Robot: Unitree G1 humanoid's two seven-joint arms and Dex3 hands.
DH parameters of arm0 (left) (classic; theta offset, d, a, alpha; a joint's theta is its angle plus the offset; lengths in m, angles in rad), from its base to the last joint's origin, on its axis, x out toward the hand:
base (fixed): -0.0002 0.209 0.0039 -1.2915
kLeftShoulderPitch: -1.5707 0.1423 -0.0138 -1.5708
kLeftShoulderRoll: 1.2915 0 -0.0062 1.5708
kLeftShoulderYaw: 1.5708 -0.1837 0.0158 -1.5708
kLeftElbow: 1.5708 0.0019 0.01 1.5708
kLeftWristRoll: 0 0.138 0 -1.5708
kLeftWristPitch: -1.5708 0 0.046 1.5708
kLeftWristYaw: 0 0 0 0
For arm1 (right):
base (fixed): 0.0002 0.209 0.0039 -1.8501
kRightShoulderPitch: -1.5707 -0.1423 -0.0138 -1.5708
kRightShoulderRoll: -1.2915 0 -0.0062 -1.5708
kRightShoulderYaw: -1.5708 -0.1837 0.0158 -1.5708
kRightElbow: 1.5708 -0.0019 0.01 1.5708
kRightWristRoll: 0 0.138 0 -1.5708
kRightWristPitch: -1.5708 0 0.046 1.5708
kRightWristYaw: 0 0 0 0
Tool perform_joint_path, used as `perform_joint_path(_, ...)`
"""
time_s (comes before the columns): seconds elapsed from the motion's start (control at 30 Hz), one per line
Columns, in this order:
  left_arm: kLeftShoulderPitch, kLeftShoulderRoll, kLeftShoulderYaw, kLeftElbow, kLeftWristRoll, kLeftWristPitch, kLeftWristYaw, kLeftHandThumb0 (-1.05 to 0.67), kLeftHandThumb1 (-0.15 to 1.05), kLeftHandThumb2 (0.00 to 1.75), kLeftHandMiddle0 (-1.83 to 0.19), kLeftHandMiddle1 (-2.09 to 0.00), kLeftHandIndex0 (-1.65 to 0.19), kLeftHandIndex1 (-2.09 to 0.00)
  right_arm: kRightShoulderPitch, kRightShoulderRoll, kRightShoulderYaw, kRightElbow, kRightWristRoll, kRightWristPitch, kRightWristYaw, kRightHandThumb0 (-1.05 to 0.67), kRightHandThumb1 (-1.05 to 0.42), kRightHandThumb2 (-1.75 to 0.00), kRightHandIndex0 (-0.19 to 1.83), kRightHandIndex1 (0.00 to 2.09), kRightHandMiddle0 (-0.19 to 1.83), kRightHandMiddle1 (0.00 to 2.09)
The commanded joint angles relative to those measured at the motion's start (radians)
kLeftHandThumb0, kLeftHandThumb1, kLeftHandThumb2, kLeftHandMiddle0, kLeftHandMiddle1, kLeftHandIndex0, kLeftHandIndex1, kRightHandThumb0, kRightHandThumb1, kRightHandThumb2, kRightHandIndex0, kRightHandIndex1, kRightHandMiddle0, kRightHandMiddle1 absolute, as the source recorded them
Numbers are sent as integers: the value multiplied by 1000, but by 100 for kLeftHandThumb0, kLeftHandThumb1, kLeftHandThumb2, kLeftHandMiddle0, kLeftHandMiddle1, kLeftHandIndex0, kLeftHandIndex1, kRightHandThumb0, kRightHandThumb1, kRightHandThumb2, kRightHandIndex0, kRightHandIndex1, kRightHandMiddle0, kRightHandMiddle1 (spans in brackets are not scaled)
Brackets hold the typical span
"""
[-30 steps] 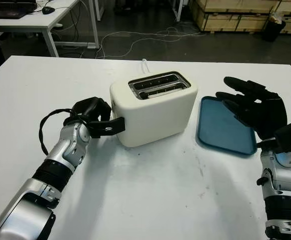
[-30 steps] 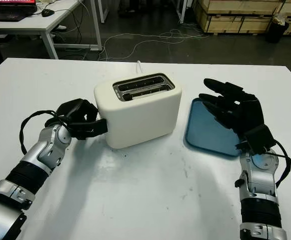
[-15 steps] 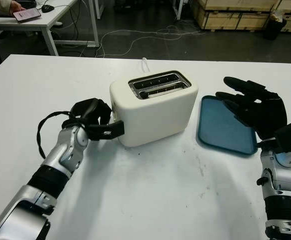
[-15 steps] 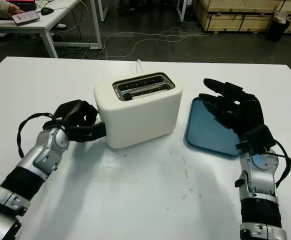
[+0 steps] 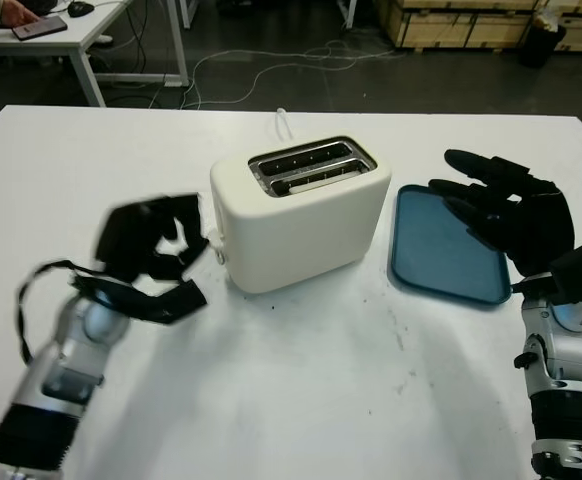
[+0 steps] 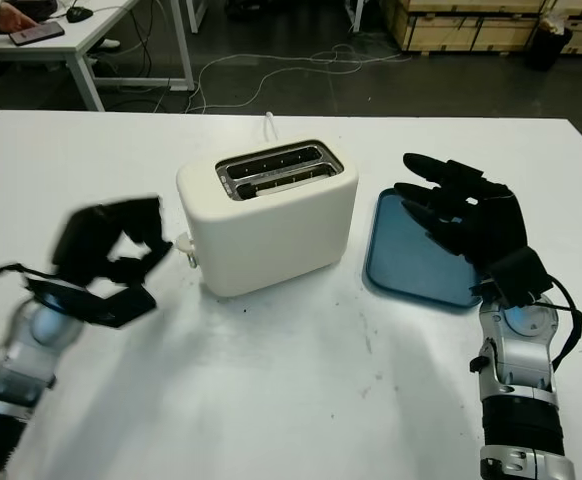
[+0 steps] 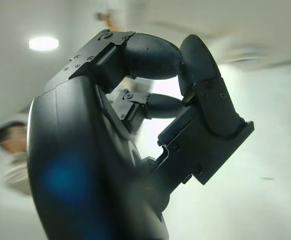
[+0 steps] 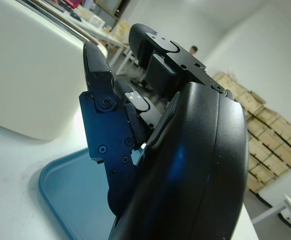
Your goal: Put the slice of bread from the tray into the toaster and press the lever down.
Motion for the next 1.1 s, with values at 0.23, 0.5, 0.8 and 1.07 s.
perform_joint_path(0.23, -10, 67, 96, -63, 72, 48, -17, -85, 62, 100, -54, -175, -20, -175, -54, -99, 7, 12, 0, 72, 72, -43, -91, -2, 79, 0, 71, 0)
perform_joint_path(0.5, -75, 188, 145, -110, 29, 88, -217, -101, 62, 78, -32, -175, -9, -170, -193, -270, 64, 153, -144, 1, 126, -52, -83, 0, 70, 0, 62, 0)
perform_joint_path(0.8, -224, 226, 97, -49, 63, 126, -315, -105, 92, 31, 0, -163, 0, -145, -293, -384, 95, 190, -228, -66, 141, -57, -75, 0, 60, 0, 58, 0)
perform_joint_path(1.07, -286, 210, 32, 27, 90, 109, -305, -105, 92, 29, 0, -171, 0, -147, -324, -457, 137, 196, -339, -123, 112, -64, -76, -1, 53, 0, 54, 0)
